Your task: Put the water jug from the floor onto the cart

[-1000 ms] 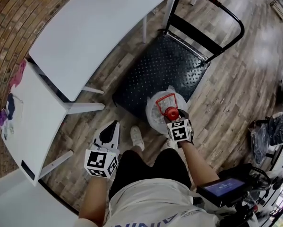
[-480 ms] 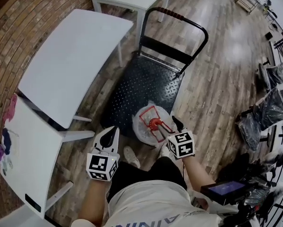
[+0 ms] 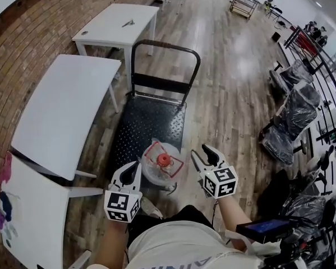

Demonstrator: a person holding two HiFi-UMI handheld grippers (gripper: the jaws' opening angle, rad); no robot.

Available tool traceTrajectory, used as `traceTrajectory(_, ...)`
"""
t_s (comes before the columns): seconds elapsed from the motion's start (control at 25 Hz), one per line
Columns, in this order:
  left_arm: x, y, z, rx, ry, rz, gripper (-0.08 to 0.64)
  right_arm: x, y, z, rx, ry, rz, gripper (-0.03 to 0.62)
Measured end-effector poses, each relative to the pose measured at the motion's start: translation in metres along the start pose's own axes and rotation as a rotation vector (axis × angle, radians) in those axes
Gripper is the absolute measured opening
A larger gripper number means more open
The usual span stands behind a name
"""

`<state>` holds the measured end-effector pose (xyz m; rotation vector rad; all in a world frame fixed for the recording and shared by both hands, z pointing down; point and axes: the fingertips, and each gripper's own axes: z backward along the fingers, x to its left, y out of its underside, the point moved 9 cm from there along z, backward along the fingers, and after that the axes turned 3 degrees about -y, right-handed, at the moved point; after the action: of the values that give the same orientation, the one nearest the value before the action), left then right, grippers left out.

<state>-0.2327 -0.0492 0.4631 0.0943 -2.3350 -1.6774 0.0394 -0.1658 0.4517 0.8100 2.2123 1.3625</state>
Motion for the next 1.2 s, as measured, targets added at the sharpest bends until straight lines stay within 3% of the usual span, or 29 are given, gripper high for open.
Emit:
traceTrajectory(0.12, -0.022, 0.001, 0.005, 0.003, 0.021, 0.001, 0.002, -0.011, 0.003, 0.031, -0.06, 0.085, -0.018, 0.063)
traceTrajectory(0.28, -0.061, -0.005, 0.011, -0.019, 0.041, -0.024, 0.002, -0.027, 0.016, 0.082, -0.094, 0.137, -0.023, 0.008)
traceTrajectory(0.48, -0.125, -0.008, 0.02, -0.042, 0.114, -0.071, 0.002, -0.041, 0.037, 0.155, -0.128, 0.188, -0.028, 0.006)
traceTrajectory(0.72, -0.188, -0.002, 0.056, -0.045, 0.16, -0.105, 0.002, -0.031, 0.064, 0.225, -0.159, 0.194, -0.023, 0.006)
traceTrajectory(1.0, -0.22, 0.012, 0.098, -0.018, 0.185, -0.141, 0.002, -0.011, 0.095, 0.271, -0.151, 0.201, -0.037, 0.005)
traceTrajectory(1.2, -0.21, 0.001, 0.102, -0.058, 0.221, -0.134, 0.002, 0.006, 0.08, 0.275, -0.16, 0.219, 0.024, 0.003)
